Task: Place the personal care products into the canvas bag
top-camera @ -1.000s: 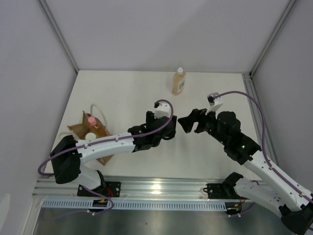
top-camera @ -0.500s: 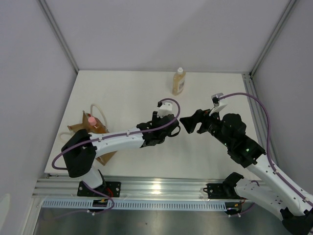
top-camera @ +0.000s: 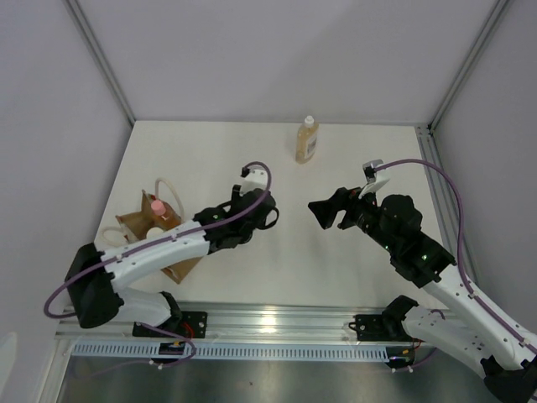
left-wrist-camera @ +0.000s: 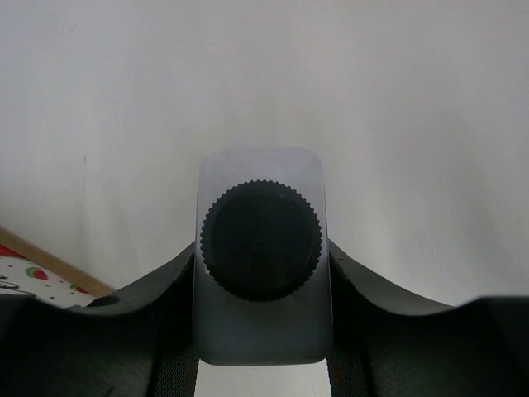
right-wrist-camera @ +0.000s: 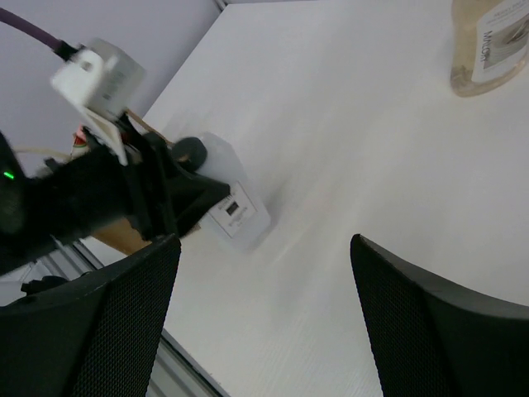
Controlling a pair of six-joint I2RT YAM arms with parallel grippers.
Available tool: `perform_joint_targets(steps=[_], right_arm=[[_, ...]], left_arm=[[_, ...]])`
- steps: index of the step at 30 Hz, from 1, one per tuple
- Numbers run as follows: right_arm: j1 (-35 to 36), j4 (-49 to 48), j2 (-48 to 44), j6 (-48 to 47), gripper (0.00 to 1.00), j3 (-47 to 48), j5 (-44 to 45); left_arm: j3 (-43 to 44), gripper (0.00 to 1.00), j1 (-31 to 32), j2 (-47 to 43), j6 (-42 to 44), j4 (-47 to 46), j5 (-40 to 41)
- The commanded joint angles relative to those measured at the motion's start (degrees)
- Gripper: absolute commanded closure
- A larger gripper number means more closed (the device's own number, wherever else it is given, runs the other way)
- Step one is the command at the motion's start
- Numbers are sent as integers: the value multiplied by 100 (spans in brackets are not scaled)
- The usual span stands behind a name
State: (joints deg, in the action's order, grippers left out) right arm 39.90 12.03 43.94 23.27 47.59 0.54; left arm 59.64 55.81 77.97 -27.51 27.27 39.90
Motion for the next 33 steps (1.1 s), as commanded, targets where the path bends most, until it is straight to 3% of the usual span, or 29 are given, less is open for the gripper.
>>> perform_joint_targets(steps=[1,9,17,20,26,33], right_arm=[[-26,-210,-26,-112,12,-57,-97],[-17,-219,-44,-121,12,-48,-124],[-26,-184,-79,-165,12,-48,-54],[-26,-175,-79,-173,12,-48,-54],[-26,-157,-131,-173,12,-40,-71],[-26,-149,-132,-182,12,-31,-89]], left_arm=[[390,100,-412,-993,685,-118,-246],[1407,100,-879,-2382,588,1341,1036],[2131,100,-1432,-2717,1475,1378,2204],[2079,100,-1941,-2805,1766,1220,2224],[1912,100,-3005,-2963,1450,1413,1803],[1876,100,-3971,-2683,258,2124,1337]])
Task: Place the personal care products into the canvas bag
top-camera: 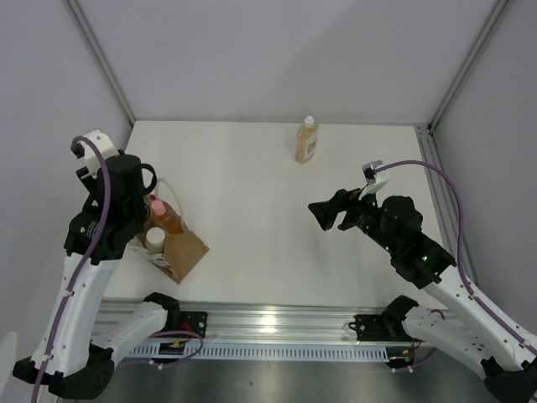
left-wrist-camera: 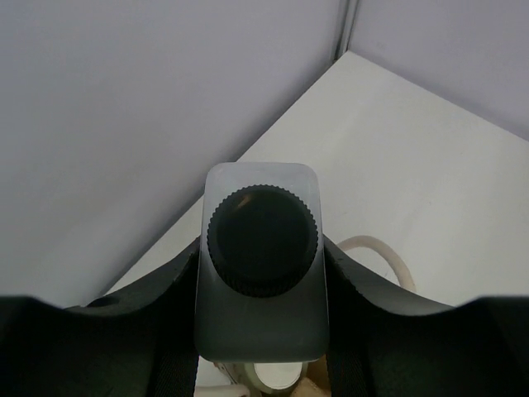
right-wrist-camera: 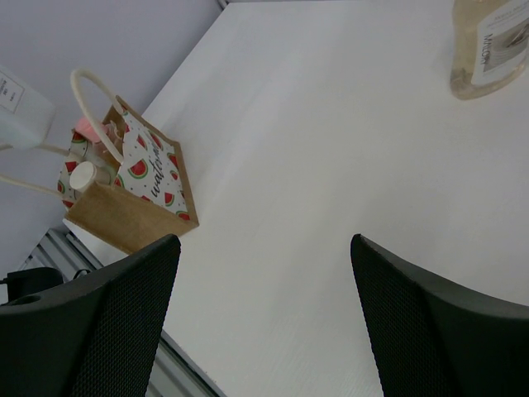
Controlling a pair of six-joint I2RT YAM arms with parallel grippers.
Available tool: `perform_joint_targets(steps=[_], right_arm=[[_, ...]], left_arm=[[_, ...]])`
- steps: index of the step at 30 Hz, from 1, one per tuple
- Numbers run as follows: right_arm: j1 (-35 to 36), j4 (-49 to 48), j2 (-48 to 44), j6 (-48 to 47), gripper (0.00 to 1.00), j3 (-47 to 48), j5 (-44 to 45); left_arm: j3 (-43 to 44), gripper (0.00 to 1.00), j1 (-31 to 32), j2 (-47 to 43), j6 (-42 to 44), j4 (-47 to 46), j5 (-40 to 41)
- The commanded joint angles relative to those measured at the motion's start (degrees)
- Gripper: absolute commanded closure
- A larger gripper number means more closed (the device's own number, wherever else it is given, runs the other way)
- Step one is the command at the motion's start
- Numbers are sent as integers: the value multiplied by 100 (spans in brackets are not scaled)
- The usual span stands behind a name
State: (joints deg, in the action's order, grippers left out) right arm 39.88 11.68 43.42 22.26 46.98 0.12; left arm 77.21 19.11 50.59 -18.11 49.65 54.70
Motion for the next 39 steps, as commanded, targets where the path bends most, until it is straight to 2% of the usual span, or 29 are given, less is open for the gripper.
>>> perform_joint_targets(steps=[1,5,12,25,31,39], right_arm=[[-24,-114,-79,-82,12,30,-47],[-15,-114,-79,-73,12,30,-74],[-24,-105,-132,-73,12,30,-109],[-6,-193,79,-29,12,-5,-249],[2,-228,149,-38,12,-31,-214],[2,-272,299,-46,12,-40,-205]], left_arm=[[119,100,-373,135,-833,-44,-213],[84,100,-523,188,-1694,352,5],[-214,100,-794,188,-2179,414,-20],[-1129,99,-2068,179,-2100,-517,-688],[-1200,100,-2166,328,-1881,-1000,-741],[-1130,100,-2438,417,-1477,-1238,-416]])
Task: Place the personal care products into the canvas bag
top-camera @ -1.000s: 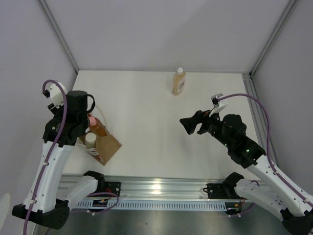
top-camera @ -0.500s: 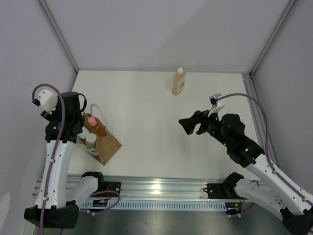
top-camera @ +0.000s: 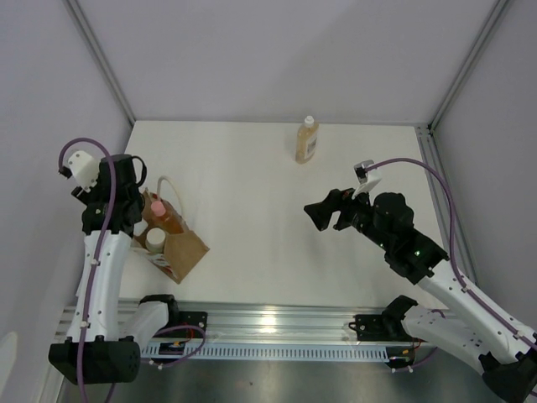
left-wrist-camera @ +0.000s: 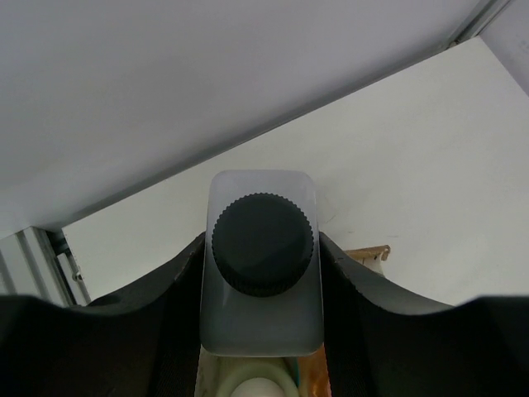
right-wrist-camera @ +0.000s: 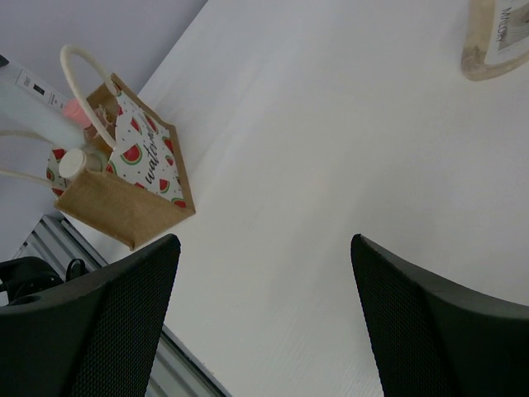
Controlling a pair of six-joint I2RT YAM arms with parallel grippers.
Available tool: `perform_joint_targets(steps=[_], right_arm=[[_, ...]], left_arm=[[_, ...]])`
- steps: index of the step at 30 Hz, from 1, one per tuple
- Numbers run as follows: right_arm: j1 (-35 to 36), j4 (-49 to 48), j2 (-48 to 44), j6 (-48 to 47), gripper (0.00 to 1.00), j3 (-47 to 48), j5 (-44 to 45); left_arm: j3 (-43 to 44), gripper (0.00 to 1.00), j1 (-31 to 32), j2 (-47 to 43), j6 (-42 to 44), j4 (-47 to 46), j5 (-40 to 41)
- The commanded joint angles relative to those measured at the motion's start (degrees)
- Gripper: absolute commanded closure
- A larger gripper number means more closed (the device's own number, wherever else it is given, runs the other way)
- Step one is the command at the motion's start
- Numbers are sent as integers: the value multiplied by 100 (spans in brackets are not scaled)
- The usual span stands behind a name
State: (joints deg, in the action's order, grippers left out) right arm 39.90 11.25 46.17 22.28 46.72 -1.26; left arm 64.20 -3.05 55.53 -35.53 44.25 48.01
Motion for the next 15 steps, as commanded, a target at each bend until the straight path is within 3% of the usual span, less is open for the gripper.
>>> perform_joint_targets(steps=[1,7,15], right_arm=[[0,-228,41,-49,12,-14,-68],[0,-202,-12,-57,12,-14,-24],[9,-219,41,-66,12,-14,-15]], left_arm=[[163,100,-275,-77,457,-864,201],[136,100,-486,107,521,-1076,-28],[-830,99,-477,-182,679,-1972,-432]])
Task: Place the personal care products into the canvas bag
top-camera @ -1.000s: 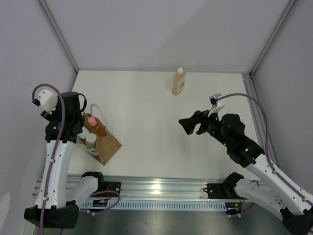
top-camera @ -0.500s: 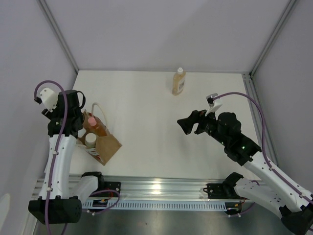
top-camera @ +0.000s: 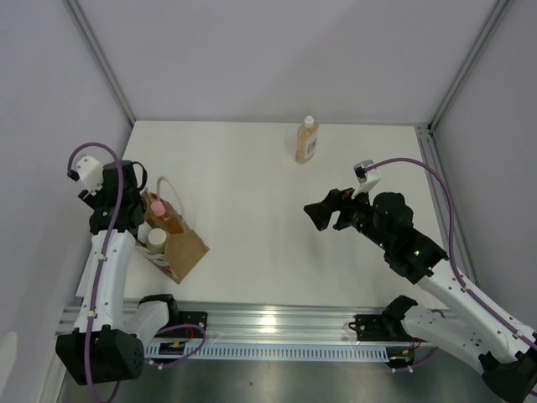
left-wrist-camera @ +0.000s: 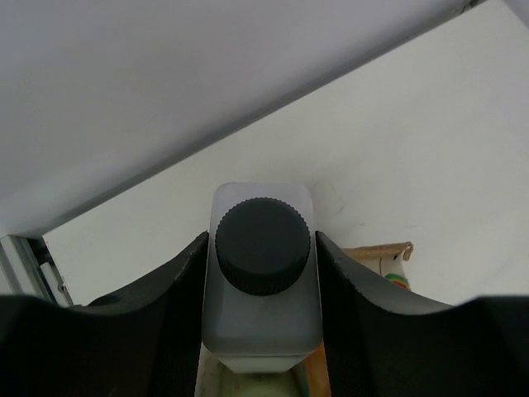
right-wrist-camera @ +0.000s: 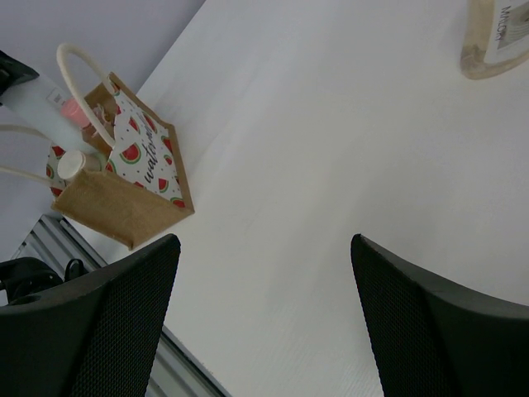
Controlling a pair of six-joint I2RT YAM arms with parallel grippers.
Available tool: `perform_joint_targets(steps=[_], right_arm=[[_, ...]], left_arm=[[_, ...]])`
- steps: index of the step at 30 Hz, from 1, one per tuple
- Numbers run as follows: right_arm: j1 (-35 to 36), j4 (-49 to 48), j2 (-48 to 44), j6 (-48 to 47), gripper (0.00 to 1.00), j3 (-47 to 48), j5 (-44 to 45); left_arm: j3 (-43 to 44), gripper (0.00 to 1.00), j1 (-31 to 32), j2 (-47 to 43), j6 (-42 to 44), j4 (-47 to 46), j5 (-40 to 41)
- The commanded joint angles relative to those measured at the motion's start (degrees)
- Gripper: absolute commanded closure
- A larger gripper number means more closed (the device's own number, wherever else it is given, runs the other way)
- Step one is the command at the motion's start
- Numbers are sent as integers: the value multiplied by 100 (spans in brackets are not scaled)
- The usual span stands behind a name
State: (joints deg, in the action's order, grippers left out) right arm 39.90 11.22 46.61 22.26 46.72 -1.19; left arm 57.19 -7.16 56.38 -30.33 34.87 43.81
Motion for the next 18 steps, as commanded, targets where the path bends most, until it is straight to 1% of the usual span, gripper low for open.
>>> perform_joint_targets(steps=[1,4,8,12,13,15,18], right_arm=[[9,-208,-3,-64,12,-14,-4],[9,-217,-12,-73,12,-14,22],[9,-200,-11,-55,12,-5,-21],[9,-173,-73,-64,12,4,-22],[9,-173,-108,-55,11,4,-22],[9,-156,-143,-64,12,21,-30],[9,-138,-205,-73,12,30,-13]], left_arm=[[-199,100,-66,-346,167,-1096,-65],[-533,100,-31,-522,412,-1509,-329],[-525,99,-23,-593,650,-1536,-698],[-639,99,-14,-628,756,-1422,-690],[-674,87,-14,-646,748,-1370,-681],[-805,69,-22,-716,774,-1369,-821],[-928,65,-14,-865,897,-1334,-901]])
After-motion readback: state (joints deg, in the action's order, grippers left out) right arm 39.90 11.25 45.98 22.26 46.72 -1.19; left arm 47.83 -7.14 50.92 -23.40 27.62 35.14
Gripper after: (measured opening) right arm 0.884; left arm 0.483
